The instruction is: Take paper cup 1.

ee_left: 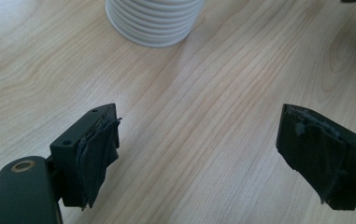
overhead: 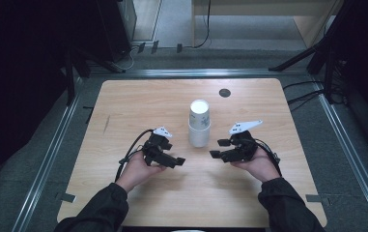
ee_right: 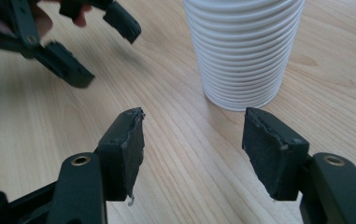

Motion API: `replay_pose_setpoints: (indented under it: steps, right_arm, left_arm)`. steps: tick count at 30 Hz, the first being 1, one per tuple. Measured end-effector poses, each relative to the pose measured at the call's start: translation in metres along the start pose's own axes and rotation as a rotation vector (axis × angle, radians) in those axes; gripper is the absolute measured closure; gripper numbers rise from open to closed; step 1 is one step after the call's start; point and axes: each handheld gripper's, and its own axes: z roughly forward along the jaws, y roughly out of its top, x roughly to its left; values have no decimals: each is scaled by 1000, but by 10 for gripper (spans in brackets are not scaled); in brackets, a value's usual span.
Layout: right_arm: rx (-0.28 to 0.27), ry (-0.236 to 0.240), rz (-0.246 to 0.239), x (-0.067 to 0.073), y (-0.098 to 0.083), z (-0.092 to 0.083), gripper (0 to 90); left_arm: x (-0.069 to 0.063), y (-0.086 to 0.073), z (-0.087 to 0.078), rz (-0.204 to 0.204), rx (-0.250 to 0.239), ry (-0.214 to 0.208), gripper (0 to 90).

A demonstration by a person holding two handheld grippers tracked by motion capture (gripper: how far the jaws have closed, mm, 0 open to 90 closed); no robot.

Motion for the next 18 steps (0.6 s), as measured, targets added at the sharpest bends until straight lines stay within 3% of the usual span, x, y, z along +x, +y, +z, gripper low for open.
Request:
replay_pose_setpoints:
  steps: [4, 9, 13, 14, 15, 16, 18]
  right_arm:
    - [22, -26, -38, -1, -2, 1, 416]
    - [32, -46, -86, 0, -7, 0, 429]
    - [40, -31, -93, 0, -7, -3, 433]
    - [36, -1, -103, 0, -6, -7, 438]
    - [36, -1, -103, 0, -6, -7, 438]
    - [24, 19, -151, 3, -7, -10, 438]
    - [27, 10, -178, 4, -7, -11, 438]
  left_arm:
    - [-1, 1, -3, 21, 15, 8, 143]
    - [-1, 3, -18, 74, -35, 24, 152]
    - [5, -1, -27, 96, -39, 11, 152]
    - [8, -4, -29, 104, -39, 7, 170]
    - [8, -4, -29, 104, -39, 7, 201]
    - [9, -6, -30, 114, -29, 3, 241]
    - [10, -7, -30, 109, -30, 12, 239]
